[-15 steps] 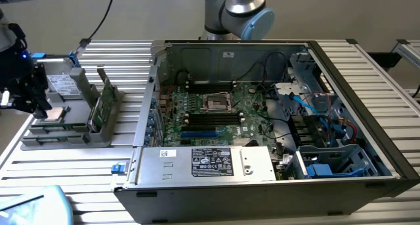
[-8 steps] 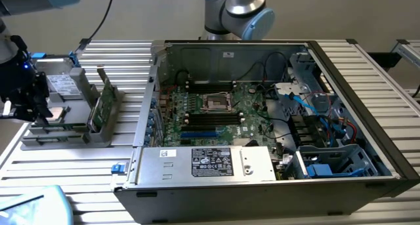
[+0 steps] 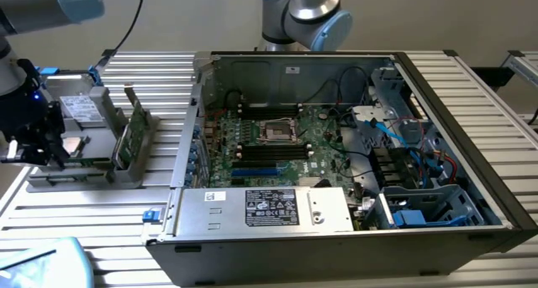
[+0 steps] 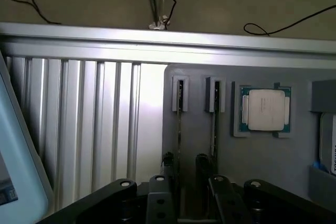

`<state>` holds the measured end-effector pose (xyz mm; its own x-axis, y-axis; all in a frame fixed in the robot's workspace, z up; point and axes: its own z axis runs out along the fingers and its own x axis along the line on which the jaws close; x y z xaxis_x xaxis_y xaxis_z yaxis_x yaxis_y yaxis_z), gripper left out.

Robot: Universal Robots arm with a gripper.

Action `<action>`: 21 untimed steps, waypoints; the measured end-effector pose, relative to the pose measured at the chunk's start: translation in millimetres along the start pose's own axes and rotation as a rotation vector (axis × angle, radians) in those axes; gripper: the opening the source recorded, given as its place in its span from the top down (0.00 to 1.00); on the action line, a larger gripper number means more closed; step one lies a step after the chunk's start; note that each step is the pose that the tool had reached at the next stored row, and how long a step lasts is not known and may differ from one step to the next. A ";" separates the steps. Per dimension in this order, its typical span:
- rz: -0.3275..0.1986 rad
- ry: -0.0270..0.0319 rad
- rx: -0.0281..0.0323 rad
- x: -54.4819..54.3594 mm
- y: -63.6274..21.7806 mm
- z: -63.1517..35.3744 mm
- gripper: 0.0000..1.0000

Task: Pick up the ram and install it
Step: 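Pick up the ram and move it above insertion slot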

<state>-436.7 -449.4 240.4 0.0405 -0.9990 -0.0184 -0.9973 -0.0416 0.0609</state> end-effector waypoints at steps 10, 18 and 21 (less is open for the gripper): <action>-0.005 0.0004 0.0019 1.8 -3.3 12.9 0.69; -0.015 0.0003 0.0018 4.5 -8.7 20.5 0.69; -0.016 0.0004 0.0022 4.6 -9.4 24.2 0.69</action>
<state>-428.6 -453.3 215.6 0.0567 -0.9982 -0.0190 -0.9966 -0.0577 0.0584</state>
